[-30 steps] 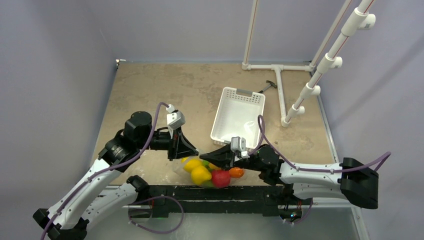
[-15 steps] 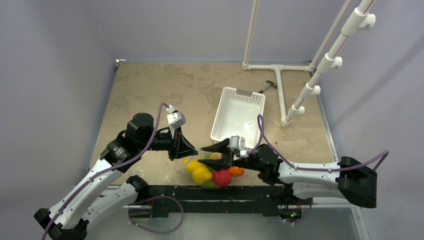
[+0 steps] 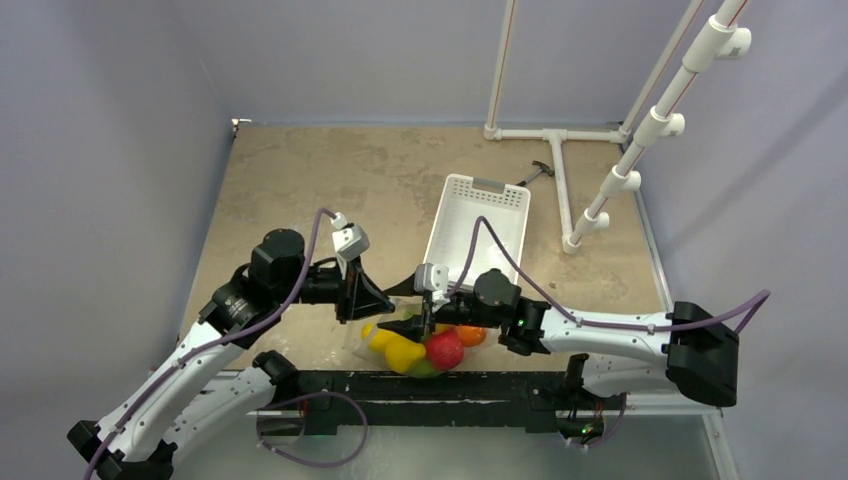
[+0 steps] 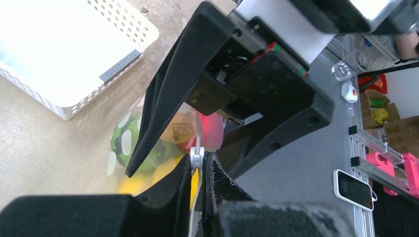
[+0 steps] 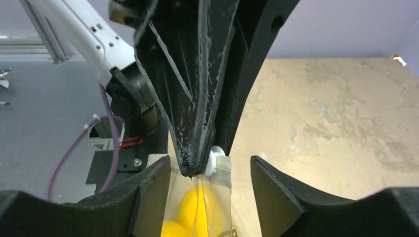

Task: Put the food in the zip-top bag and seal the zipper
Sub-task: Zip the zipper food storage bag at the center of the board.

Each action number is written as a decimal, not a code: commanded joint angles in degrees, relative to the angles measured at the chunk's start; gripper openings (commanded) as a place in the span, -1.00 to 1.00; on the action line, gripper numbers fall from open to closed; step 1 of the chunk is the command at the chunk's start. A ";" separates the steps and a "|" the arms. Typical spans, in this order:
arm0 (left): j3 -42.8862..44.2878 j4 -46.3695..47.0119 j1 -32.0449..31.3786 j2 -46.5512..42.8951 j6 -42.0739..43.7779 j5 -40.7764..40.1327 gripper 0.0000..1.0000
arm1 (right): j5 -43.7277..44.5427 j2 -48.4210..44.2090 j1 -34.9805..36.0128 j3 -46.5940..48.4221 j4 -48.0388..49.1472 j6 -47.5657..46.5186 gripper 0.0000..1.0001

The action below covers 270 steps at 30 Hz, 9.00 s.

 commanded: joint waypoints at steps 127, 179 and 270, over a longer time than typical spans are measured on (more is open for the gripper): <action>6.51 -14.50 0.08 -4.51 1.49 -8.89 -1.00 | 33.55 -13.73 -1.67 8.72 -20.44 0.21 -1.00; 13.88 -23.19 0.10 -4.72 5.52 -7.72 -1.00 | -3.17 -2.60 -1.67 29.51 -44.89 -22.32 0.28; 23.40 -33.33 0.11 -14.02 2.49 -31.40 -0.60 | 29.40 -8.92 -1.87 17.61 -29.12 3.88 -1.00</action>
